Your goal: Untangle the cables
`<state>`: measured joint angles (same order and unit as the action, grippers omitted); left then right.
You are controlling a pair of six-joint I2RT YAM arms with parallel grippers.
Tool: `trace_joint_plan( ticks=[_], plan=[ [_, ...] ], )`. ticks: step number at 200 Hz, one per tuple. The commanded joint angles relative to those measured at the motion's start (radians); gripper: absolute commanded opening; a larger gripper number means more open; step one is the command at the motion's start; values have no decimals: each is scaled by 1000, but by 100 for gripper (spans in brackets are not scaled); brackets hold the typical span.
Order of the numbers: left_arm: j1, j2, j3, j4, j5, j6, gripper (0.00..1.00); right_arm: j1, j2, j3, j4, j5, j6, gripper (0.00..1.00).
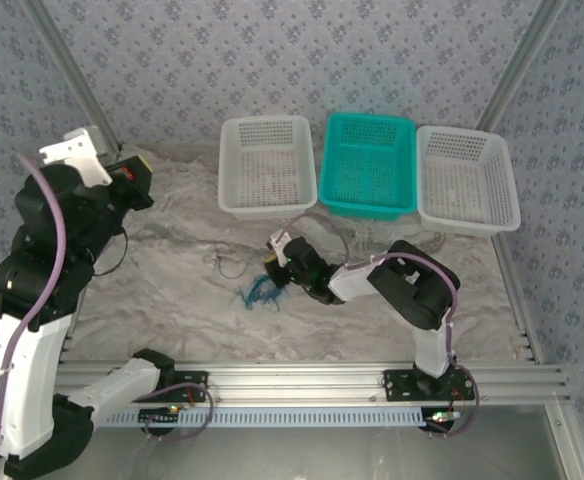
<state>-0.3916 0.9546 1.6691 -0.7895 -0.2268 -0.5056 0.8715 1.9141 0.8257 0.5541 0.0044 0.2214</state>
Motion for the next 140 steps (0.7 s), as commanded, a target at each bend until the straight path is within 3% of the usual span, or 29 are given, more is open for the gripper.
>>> trace_joint_plan(
  ticks=[1,21,41,72,91,117,140],
  plan=[
    [28,-19,-92,59,-49,11,0,13,-68,-23,-122,-67,9,1],
    [99,-51,-279,102,32,-52,0,20,-143,-42,-132,-76,-6,0],
    [158,-88,-501,213,218,-144,0,19,-210,-42,-174,-78,-25,0],
    [162,-109,-793,464,560,-270,32,17,-310,-42,-210,-136,-84,0],
    [135,-103,-870,555,704,-283,41,10,-352,-30,-233,-210,-134,0],
    [31,-108,-899,528,733,-156,57,-5,-382,-8,-267,-304,-193,0],
    [-120,-136,-896,390,620,238,76,-28,-395,40,-379,-378,-273,0]
  ],
)
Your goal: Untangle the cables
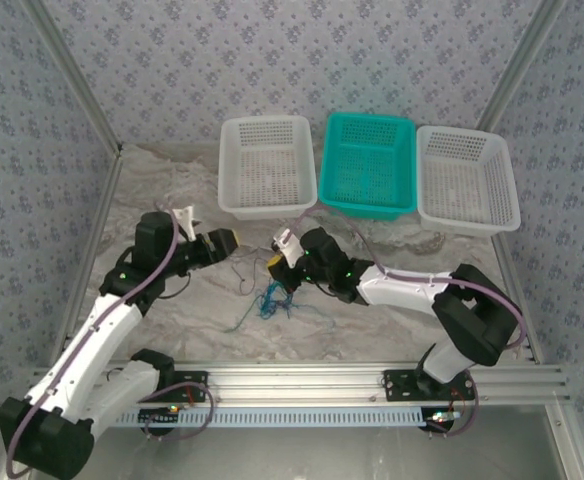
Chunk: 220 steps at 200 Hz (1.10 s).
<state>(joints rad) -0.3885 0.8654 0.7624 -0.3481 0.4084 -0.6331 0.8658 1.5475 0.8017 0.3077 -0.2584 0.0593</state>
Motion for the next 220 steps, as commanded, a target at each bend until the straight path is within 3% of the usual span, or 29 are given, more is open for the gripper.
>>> trace_joint_plan(
  ticks=[1,14,37,56,79,106,132,220],
  plan=[
    [-133,-49,9,-56,-25,380,76,-23,-29,68,-138,-115,-115,0],
    [-233,-94,-25,-62,-135,607,77,-37,-33,90,-197,-114,-149,0],
    [-341,-160,-104,-1,-169,989,81,-64,-56,98,-228,-133,-155,0],
    [-355,-147,-119,88,-220,1133,81,-63,-80,100,-241,-130,-154,0],
    [-355,-19,-51,82,-200,1290,80,-51,-112,95,-252,-128,-160,0],
    [-352,134,2,176,-177,1356,79,-34,-140,94,-278,-97,-183,0],
    [-329,210,50,235,-130,1333,79,-29,-162,85,-283,-83,-186,0],
    [-275,103,21,327,-49,1243,62,-33,-181,66,-264,-86,-185,0]
  ],
)
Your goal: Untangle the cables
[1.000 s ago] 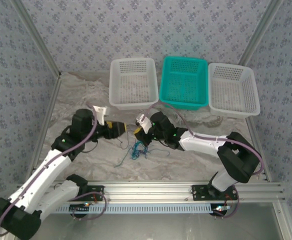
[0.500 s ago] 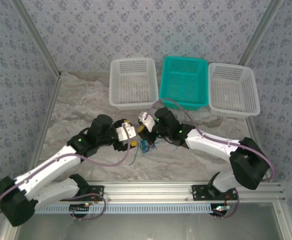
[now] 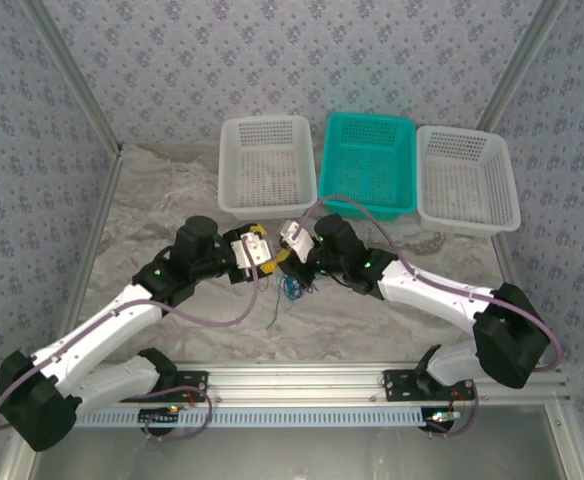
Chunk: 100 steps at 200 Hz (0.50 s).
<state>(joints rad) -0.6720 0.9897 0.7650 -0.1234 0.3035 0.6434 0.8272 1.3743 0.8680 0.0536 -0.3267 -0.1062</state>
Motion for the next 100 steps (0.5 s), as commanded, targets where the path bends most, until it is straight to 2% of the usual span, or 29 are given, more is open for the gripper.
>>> trace_joint_plan(
  ticks=[1,17,50,85,100],
  plan=[
    [8,-21,19,105,57,-34,62,6,-7,-1,-10,-18,-19,0],
    [8,2,21,141,64,-43,59,8,-5,2,-6,-27,-11,0],
    [8,73,56,102,111,-31,55,8,-13,-2,4,-25,0,0],
    [9,78,33,107,125,-42,50,5,-25,-11,7,-12,4,0],
    [10,69,16,118,126,-46,42,5,-31,-15,15,-11,8,0]
  ],
)
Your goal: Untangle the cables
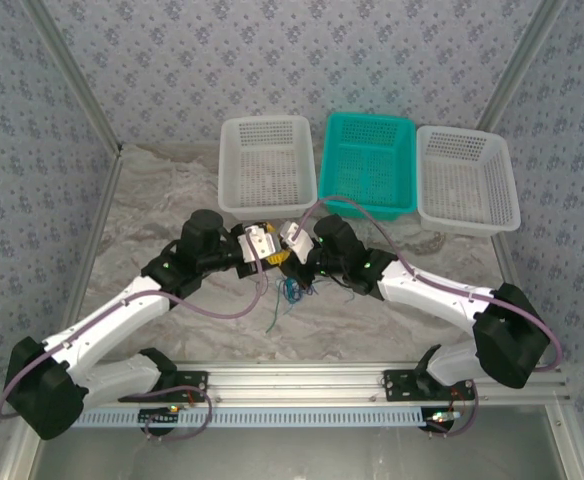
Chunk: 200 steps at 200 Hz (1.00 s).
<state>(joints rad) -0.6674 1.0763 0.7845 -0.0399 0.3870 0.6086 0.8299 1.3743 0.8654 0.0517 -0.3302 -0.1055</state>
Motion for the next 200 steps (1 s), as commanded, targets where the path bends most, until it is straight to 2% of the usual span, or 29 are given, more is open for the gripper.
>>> trace_joint_plan(
  ticks=[1,15,24,34,67,95,131,158,162,176,186,200],
  plan=[
    [6,-19,-4,36,42,-13,42,3,-31,-12,18,-7,8,0],
    [10,-21,-17,48,52,-25,26,1,-30,-12,29,-12,14,0],
    [11,-18,-18,49,59,-29,22,0,-31,-12,36,-13,18,0],
    [12,-13,-15,41,66,-31,23,1,-32,-13,41,-16,22,0],
    [14,2,-25,51,62,-32,38,-2,-38,-15,46,-16,29,0],
    [19,20,-37,82,66,-47,36,-7,-48,-24,67,-22,43,0],
    [20,29,-67,200,41,-96,19,-19,-45,-32,90,-47,72,0],
    [20,21,-72,249,31,-122,0,-24,-42,-42,94,-34,76,0],
    [20,17,-71,255,29,-130,0,-24,-41,-43,95,-29,77,0],
    [26,-2,-65,279,23,-191,0,-29,-31,-60,102,3,85,7],
    [44,-14,-37,284,3,-307,0,-33,-16,-84,115,28,89,13],
    [91,-28,16,264,2,-481,0,-45,8,-140,167,42,111,16]
  ],
)
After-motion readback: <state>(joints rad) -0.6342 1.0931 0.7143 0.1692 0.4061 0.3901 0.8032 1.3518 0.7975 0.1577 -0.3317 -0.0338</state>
